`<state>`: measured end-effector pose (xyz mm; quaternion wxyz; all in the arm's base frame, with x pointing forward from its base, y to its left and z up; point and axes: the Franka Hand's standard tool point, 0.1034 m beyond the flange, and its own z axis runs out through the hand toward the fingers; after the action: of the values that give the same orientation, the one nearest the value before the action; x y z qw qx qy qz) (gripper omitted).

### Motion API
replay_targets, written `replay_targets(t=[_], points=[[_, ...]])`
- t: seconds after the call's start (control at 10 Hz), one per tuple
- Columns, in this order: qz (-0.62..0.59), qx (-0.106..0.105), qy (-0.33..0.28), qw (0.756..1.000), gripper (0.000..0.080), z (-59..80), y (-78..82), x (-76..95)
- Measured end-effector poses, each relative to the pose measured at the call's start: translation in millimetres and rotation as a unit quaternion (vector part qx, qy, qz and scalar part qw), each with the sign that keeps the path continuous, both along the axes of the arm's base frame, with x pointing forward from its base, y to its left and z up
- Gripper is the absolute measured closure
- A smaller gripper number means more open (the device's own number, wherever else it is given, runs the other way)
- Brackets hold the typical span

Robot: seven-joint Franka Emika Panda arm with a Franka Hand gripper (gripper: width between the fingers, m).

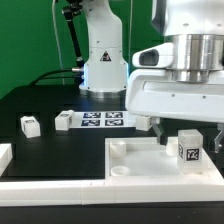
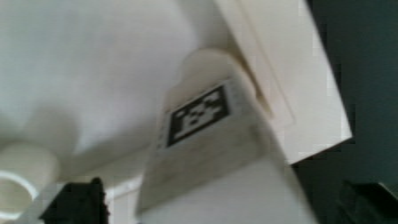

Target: Assemble square table

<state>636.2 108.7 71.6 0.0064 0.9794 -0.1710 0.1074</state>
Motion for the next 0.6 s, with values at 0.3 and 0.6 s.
replay_targets(t=[0.3, 0.6], points=[[-0.035, 0.008, -0.002, 0.999, 0.0278, -0.1, -0.2, 0.0], [-0.12, 0.024, -0.006, 0.992, 0.0503, -0.6, -2.9, 0.2]])
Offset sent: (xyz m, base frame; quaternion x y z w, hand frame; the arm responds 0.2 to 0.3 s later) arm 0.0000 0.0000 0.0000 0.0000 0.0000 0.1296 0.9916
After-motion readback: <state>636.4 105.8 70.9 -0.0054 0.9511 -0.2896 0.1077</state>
